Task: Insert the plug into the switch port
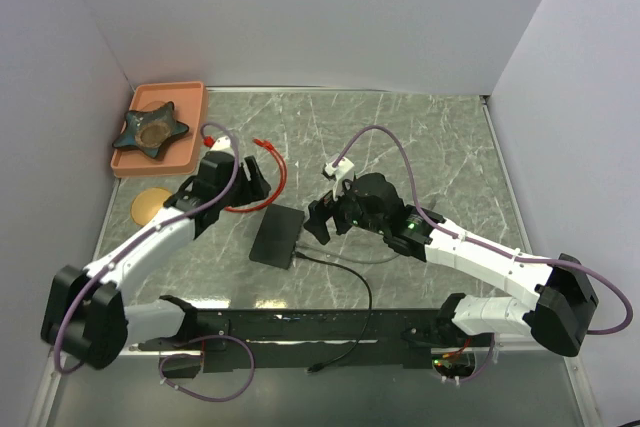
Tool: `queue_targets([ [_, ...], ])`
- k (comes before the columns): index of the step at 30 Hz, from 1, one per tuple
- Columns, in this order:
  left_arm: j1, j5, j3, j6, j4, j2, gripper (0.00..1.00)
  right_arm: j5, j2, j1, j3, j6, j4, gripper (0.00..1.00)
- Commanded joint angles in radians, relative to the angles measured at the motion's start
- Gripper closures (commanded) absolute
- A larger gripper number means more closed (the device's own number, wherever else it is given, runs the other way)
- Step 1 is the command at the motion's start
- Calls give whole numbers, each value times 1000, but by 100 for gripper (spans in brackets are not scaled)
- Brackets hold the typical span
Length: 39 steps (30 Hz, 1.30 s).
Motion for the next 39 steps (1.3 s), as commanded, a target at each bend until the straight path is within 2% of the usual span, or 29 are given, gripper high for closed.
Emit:
queue_targets([
  [1,1,-31,121,39,31,133,30,-14,-26,-15,-20,11,31,1],
  [4,-22,-113,213,62,0,263,40,-3,-29,-16,-26,11,28,1],
  [8,-97,-240,345,83,-67,432,42,-1,-43,-21,-38,8,28,1],
  [15,-151,-303,491,80,-70,668,44,0,-52,-32,-38,-3,5,1],
  [19,-169,-346,528,60,-87,777,45,-5,-56,-35,-47,-6,-4,1],
  [26,-177,-351,508,51,-64,843,48,8,-76,-38,-66,-8,-11,1],
  [29,-177,-311,502,72,-55,865,59,12,-81,-39,-72,-9,-9,1],
  [30,-177,-288,503,79,-53,871,67,12,-81,-41,-70,-11,-11,1],
  [34,-175,-281,508,99,-63,879,84,6,-73,-42,-66,-14,-9,1],
  [36,-175,-294,503,99,-66,862,99,5,-72,-44,-67,-12,-8,1],
  [39,-175,-331,511,123,-70,818,99,3,-76,-42,-67,-9,-6,1],
])
